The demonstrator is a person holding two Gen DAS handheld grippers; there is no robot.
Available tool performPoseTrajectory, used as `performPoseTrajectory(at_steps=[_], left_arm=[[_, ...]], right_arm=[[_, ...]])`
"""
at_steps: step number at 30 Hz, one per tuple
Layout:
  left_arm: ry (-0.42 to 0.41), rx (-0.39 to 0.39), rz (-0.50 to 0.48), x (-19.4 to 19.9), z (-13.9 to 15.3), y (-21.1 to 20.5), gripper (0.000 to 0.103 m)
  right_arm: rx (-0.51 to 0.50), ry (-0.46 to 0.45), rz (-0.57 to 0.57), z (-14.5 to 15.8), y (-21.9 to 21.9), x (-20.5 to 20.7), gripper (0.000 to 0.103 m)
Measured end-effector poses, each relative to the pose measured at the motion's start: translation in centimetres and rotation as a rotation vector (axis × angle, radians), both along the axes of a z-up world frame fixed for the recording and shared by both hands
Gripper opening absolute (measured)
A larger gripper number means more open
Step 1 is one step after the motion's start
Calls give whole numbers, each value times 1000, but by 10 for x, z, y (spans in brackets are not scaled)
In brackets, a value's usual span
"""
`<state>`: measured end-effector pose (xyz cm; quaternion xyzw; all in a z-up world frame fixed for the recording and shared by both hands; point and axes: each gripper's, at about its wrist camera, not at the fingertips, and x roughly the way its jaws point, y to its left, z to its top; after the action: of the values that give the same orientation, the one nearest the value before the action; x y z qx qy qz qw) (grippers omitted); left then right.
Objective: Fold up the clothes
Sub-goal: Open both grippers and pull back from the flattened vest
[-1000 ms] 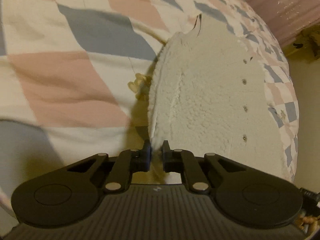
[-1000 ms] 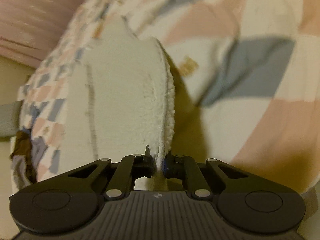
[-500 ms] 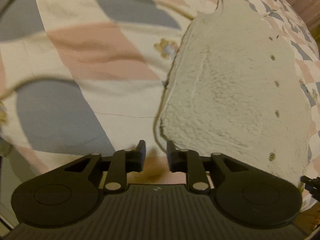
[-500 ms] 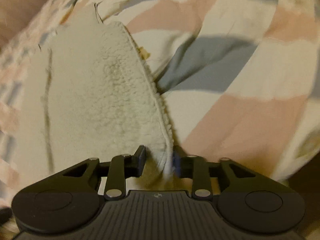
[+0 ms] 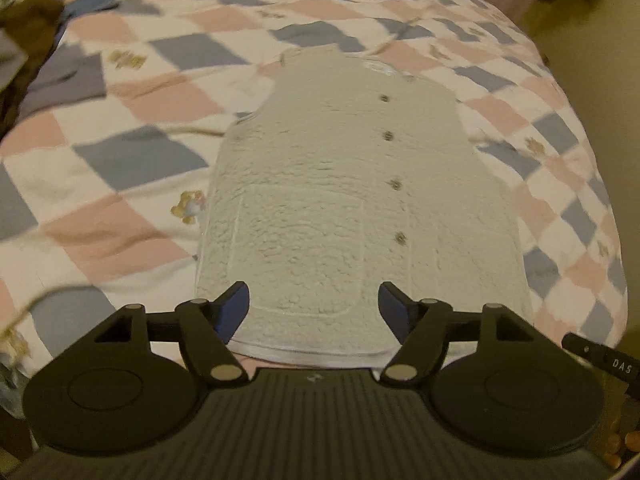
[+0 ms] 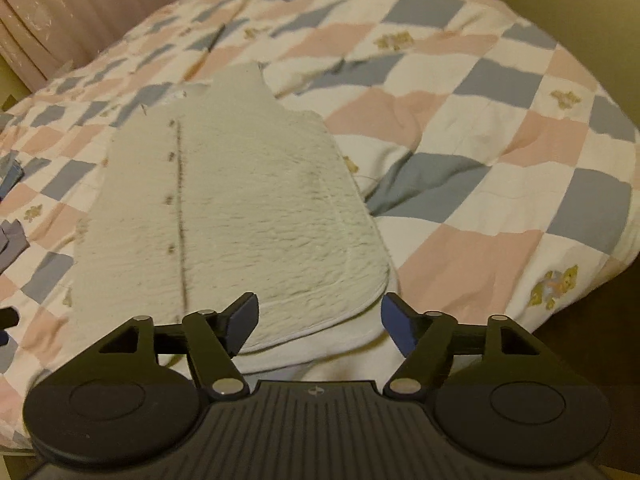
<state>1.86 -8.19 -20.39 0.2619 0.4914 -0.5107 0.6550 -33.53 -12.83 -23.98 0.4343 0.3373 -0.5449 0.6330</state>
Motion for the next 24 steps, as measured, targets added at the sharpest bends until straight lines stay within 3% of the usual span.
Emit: performPoseTrajectory(at_steps=[12, 24], left_arm=[[-128, -34, -120, -24, 32, 67, 77], [-140, -30, -180, -37, 36, 119, 82]], right_arm=[[-82, 39, 19, 44, 82, 37, 85], [-91, 51, 41, 55, 124, 57, 90]])
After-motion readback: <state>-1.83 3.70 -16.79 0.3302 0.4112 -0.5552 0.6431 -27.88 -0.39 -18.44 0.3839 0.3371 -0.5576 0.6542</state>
